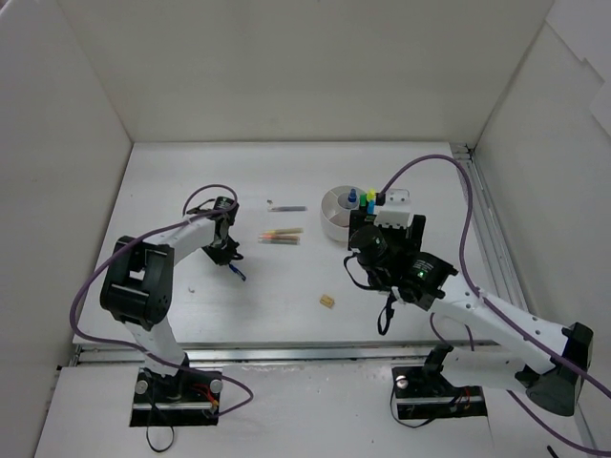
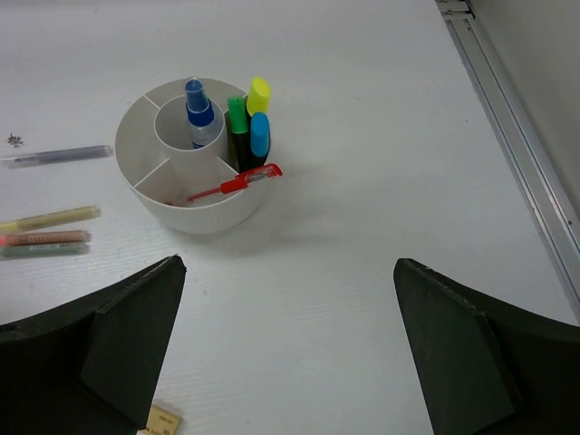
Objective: Sort the stationery into containers
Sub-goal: Pick up the pen from the center of the board.
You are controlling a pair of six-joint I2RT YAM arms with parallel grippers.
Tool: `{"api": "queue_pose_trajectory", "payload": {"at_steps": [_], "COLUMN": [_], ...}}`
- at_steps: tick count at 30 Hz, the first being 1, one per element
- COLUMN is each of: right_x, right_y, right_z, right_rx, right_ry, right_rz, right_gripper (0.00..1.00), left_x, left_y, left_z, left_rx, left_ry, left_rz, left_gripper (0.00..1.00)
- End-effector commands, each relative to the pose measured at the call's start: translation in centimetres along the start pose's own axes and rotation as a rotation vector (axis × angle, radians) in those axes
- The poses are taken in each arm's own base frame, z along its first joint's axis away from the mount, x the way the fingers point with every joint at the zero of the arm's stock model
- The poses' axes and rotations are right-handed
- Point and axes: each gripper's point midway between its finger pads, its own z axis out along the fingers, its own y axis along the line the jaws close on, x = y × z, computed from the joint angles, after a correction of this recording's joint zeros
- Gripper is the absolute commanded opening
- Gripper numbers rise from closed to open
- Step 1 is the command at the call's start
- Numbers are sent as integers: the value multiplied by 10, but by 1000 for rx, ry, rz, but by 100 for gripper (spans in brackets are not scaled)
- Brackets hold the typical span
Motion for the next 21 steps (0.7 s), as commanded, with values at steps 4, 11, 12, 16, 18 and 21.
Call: {"api": "queue_pose_trajectory", "payload": {"at_steps": [4,11,12,16,18,21], "right_x": [-6,24,33,43,52,53], "right_y": [17,112,126,175,190,212], "right_z": [-6,-38,-48,-65,-71,-74], "right_rx": [-131,-694,-788,-994,-1063,-1114], "right_ry": [4,74,85,34,41,21], "right_rz": [-62,-258,-274,-206,-173,-120], "right_gripper": [98,98,98,98,98,98], "left_x": [-11,1,0,6,12,21], "left_y": [-10,-31,-32,-32,-31,-31], "left_z": [-25,-81,-87,-117,-130,-144], "left_rx": [58,212,225,309,367,457], "left_ry": [-48,-118,-138,-177,-183,-184], "left_rz": [-12,34,21,-27,-63,-91], "left_gripper": [0,0,0,0,0,0]}}
